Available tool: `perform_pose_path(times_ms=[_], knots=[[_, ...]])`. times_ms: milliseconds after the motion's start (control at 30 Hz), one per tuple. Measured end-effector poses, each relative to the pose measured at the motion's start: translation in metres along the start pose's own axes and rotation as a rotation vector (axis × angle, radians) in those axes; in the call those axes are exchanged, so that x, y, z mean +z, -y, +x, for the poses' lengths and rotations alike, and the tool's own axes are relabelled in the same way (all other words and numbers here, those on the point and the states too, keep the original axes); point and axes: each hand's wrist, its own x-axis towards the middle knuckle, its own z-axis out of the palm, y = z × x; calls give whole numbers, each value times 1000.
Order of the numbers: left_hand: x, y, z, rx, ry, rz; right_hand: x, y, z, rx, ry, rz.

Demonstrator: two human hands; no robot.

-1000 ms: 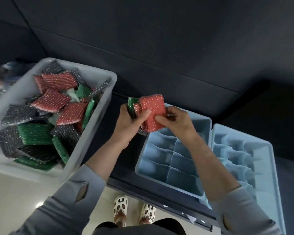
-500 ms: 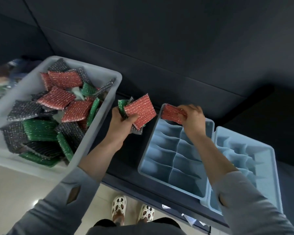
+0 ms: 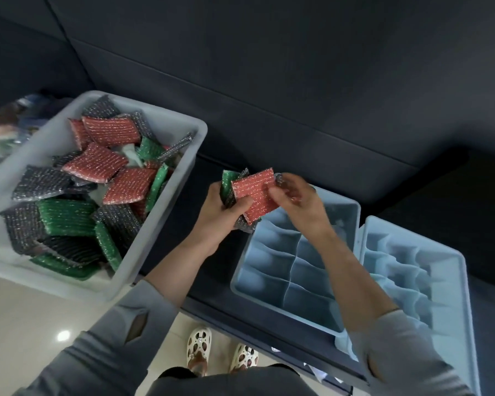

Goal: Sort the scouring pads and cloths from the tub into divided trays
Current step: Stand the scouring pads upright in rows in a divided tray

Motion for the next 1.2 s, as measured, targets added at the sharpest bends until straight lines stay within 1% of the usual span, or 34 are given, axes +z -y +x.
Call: perform_pose_path(times_ms=[33, 67, 133, 233, 300, 367, 433, 467, 567, 600, 633, 700, 800, 967, 1100, 1200], knots=[[4, -1, -1, 12, 22, -6, -1, 5, -3, 12, 79, 68], [6, -2, -2, 24, 43, -9, -3, 8, -7, 30, 125, 138], [9, -3, -3, 35, 86, -15, -9, 11, -12, 85, 147, 310], [10, 2, -2, 46, 99, -31, -22, 10, -15, 130, 50, 458], [8, 4, 0, 59, 39, -58, -32, 8, -13, 150, -79, 571], [7, 5, 3, 53, -15, -72, -41, 5, -11, 158, -159, 595], [6, 5, 7, 49, -49, -55, -43, 3, -11, 127, -160, 503], [5, 6, 9, 47, -71, -53, -44, -2, -11, 88, -169, 379], [0, 7, 13, 27, -129, -93, -44, -16, -6, -53, -236, -199], [-4, 8, 13, 20, -142, -97, -43, -21, -5, -102, -245, -331], [-8, 9, 12, 15, -148, -97, -41, -25, -2, -155, -247, -410], [-15, 11, 11, 7, -151, -100, -34, -32, 3, -252, -258, -482], [-19, 14, 10, -2, -146, -82, -24, -40, 13, -353, -270, -525], [-19, 19, 14, -5, -140, -45, -11, -55, 18, -419, -259, -748], [-22, 21, 19, -41, -160, -23, -6, -45, 23, -517, -308, -738], [-24, 23, 22, -62, -163, -16, -5, -45, 33, -519, -271, -755]])
